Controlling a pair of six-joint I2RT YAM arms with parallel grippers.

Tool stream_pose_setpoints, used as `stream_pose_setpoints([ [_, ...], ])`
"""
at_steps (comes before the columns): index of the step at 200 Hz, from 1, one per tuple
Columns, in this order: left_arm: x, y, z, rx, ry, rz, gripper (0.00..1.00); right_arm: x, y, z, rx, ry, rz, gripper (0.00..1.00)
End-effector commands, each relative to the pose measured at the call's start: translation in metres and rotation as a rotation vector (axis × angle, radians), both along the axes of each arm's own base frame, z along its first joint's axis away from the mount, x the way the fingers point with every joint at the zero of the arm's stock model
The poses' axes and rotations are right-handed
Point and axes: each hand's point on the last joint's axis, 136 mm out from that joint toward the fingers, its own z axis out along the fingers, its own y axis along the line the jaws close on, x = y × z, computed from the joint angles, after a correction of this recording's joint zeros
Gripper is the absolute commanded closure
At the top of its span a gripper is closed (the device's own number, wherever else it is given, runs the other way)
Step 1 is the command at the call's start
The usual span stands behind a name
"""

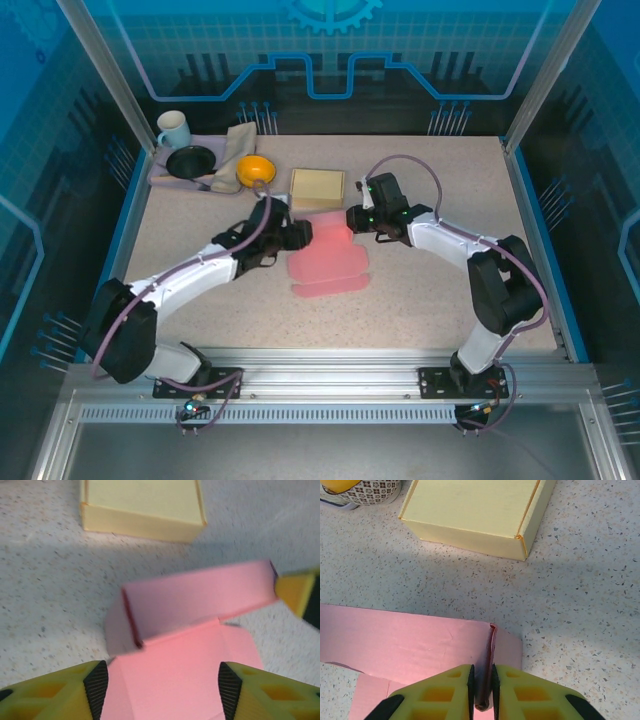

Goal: Fold the paper box

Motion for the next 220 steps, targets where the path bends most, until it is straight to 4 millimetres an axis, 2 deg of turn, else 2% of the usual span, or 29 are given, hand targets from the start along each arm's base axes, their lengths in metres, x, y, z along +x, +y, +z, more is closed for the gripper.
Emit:
stream_pose_setpoints([
  [1,0.001,-0.004,0.000,-0.149,0.094,0.013,0.40,-0.011,-0.005,-0.008,-0.062,0.038,0.004,0.81],
  [26,0.009,-0.014,-0.006,-0.184,0.113,0.006,0.44,-0.011,-0.005,-0.006,-0.064,0.037,0.007,0.81],
  [50,0.014,-0.013,-0.017,-0.186,0.123,0.040,0.50,-0.011,-0.005,-0.006,-0.069,0.039,0.011,0.81],
  [81,0.020,-0.011,-0.034,-0.169,0.147,0.069,0.66,-0.013,-0.005,-0.007,-0.069,0.041,0.011,0.81],
  [105,0.022,-0.009,-0.040,-0.161,0.146,0.083,0.80,-0.014,-0.006,-0.008,-0.073,0.046,0.005,0.81],
  [121,0.021,-0.007,-0.042,-0.153,0.143,0.090,0.84,-0.015,-0.006,-0.009,-0.075,0.049,0.002,0.81],
  [133,0.019,-0.004,-0.042,-0.144,0.143,0.095,0.82,-0.015,-0.007,-0.009,-0.076,0.048,-0.001,0.81],
  [149,0.013,0.000,-0.040,-0.130,0.155,0.101,0.70,-0.014,-0.007,-0.009,-0.079,0.048,-0.007,0.81],
  [169,-0.002,0.009,-0.042,-0.092,0.197,0.103,0.44,-0.013,-0.008,-0.009,-0.080,0.054,-0.018,0.80],
  [193,-0.030,0.021,-0.057,-0.062,0.256,0.102,0.44,-0.012,-0.009,-0.009,-0.084,0.057,-0.027,0.81],
  [220,-0.056,0.016,-0.084,-0.134,0.312,0.063,0.43,-0.011,-0.008,-0.008,-0.078,0.055,-0.033,0.80],
])
